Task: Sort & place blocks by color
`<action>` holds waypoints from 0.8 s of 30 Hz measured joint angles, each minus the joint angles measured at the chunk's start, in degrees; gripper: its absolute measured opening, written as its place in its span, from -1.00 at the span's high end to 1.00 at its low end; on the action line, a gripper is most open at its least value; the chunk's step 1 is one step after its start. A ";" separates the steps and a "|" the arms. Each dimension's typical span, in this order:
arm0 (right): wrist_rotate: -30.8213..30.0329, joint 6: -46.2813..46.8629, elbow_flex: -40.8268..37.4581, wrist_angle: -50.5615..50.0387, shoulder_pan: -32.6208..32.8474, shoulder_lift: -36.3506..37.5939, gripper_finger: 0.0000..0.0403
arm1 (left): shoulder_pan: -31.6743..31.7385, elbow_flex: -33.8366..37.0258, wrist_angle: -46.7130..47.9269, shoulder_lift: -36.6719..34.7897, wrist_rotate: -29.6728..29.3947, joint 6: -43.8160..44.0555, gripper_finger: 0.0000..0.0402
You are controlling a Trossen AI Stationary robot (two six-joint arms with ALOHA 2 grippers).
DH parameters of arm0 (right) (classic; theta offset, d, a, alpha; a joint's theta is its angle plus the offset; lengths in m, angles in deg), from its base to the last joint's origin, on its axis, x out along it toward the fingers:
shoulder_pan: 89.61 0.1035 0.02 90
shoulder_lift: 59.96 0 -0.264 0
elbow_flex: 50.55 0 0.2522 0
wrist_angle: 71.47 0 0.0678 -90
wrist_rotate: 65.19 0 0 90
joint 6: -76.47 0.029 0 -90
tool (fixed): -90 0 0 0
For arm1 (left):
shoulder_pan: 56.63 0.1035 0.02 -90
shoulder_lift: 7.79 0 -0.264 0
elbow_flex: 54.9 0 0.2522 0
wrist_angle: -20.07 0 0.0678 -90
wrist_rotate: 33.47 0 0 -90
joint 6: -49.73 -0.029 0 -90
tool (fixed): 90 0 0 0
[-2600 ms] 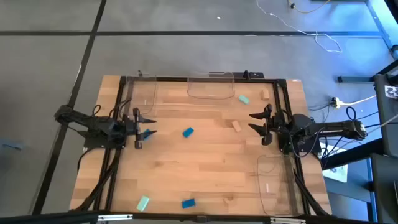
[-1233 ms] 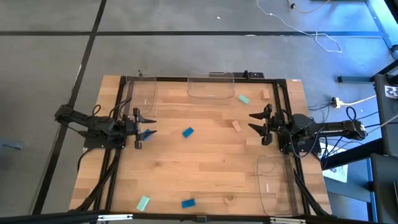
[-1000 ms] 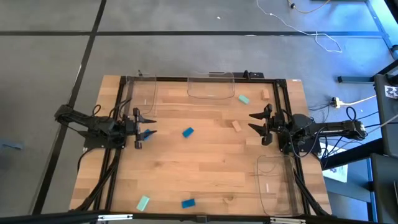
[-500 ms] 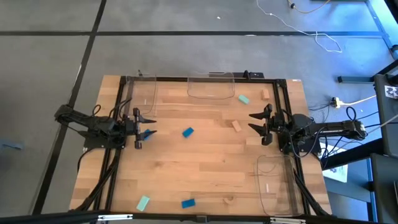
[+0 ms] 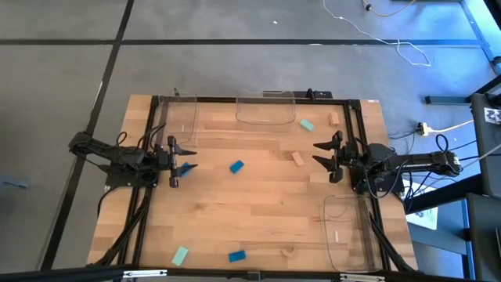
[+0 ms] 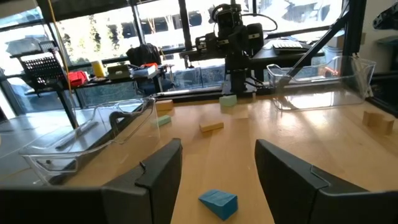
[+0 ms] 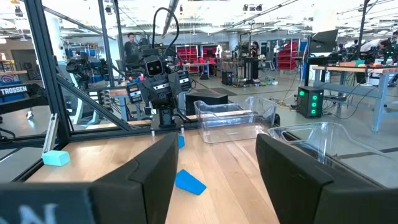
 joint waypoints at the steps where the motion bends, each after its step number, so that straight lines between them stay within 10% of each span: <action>1: 0.00 0.00 -0.02 0.00 0.00 0.00 -0.08 | 0.00 0.00 0.00 0.02 0.50 1.45 0.03; 12: -0.02 -3.51 -0.01 -0.04 0.00 0.00 -0.08 | 0.05 -11.68 5.31 3.87 -1.74 -2.23 0.03; 24: -0.02 -6.23 -0.01 -0.04 0.00 0.00 -0.08 | 0.07 -45.53 44.49 35.21 -8.12 18.77 0.03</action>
